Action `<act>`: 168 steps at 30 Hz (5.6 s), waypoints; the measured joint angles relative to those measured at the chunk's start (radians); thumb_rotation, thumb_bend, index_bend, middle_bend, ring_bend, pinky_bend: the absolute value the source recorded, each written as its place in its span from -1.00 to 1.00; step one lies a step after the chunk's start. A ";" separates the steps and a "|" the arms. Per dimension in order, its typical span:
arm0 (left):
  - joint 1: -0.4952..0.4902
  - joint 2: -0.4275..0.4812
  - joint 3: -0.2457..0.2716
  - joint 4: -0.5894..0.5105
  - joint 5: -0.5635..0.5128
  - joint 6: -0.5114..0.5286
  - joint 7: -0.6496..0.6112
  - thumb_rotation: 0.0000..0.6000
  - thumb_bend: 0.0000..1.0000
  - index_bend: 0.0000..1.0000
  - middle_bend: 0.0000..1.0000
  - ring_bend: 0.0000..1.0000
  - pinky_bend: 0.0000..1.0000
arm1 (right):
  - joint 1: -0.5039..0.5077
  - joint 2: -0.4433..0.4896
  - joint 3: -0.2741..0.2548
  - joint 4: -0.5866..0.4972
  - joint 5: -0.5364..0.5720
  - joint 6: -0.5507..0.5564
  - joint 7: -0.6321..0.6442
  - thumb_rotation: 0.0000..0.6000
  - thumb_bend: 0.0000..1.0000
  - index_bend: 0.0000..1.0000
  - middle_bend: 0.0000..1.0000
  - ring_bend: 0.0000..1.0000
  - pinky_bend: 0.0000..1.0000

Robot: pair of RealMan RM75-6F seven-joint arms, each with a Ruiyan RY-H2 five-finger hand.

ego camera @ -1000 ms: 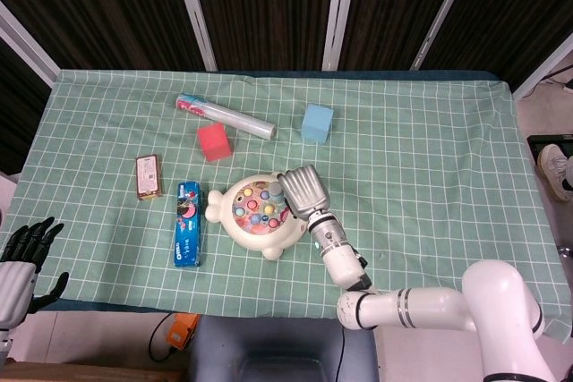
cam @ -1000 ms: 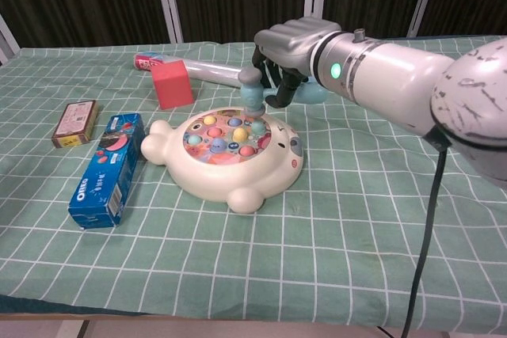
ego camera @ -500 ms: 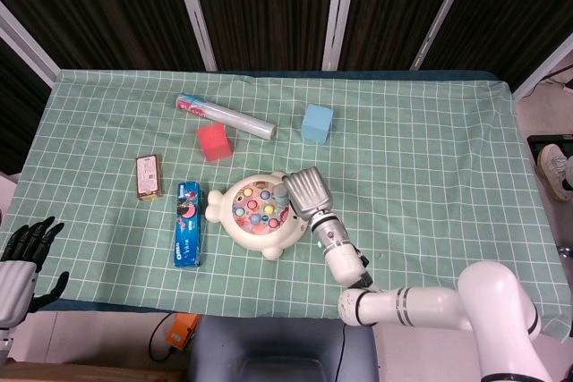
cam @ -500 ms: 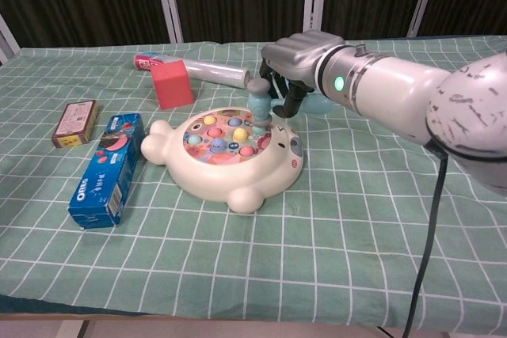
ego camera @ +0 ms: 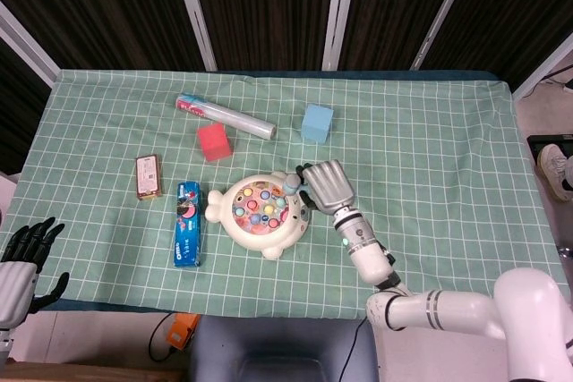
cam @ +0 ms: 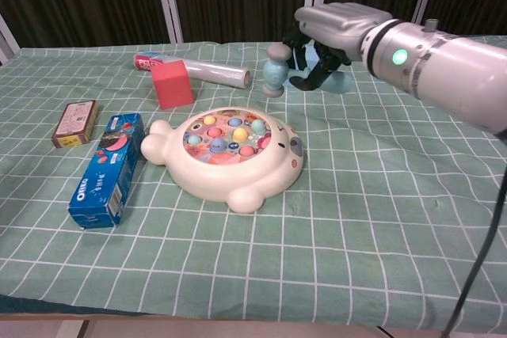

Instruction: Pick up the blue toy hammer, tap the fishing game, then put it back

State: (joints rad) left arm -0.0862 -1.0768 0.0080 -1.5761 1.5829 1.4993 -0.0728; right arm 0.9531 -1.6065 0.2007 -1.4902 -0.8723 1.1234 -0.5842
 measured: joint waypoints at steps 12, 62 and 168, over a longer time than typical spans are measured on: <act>-0.002 -0.020 -0.005 -0.012 -0.013 -0.009 0.066 1.00 -0.21 -1.00 -1.00 -1.00 -0.91 | -0.203 0.093 -0.105 0.286 -0.267 -0.040 0.536 1.00 0.22 0.98 0.42 0.66 0.78; -0.017 -0.023 -0.007 -0.027 -0.044 -0.050 0.085 1.00 -0.20 -1.00 -1.00 -1.00 -0.90 | -0.260 -0.131 -0.076 0.852 -0.461 -0.281 0.874 1.00 -0.10 0.72 0.42 0.53 0.62; -0.013 -0.039 -0.006 -0.008 -0.017 -0.021 0.086 1.00 -0.20 -1.00 -1.00 -1.00 -0.91 | -0.643 0.308 -0.144 -0.087 -0.545 0.307 0.392 1.00 -0.41 -0.87 -1.00 -1.00 -0.79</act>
State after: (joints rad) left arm -0.0990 -1.1162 0.0017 -1.5845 1.5663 1.4782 0.0134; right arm 0.3102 -1.2989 0.0565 -1.5768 -1.4168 1.4308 -0.1921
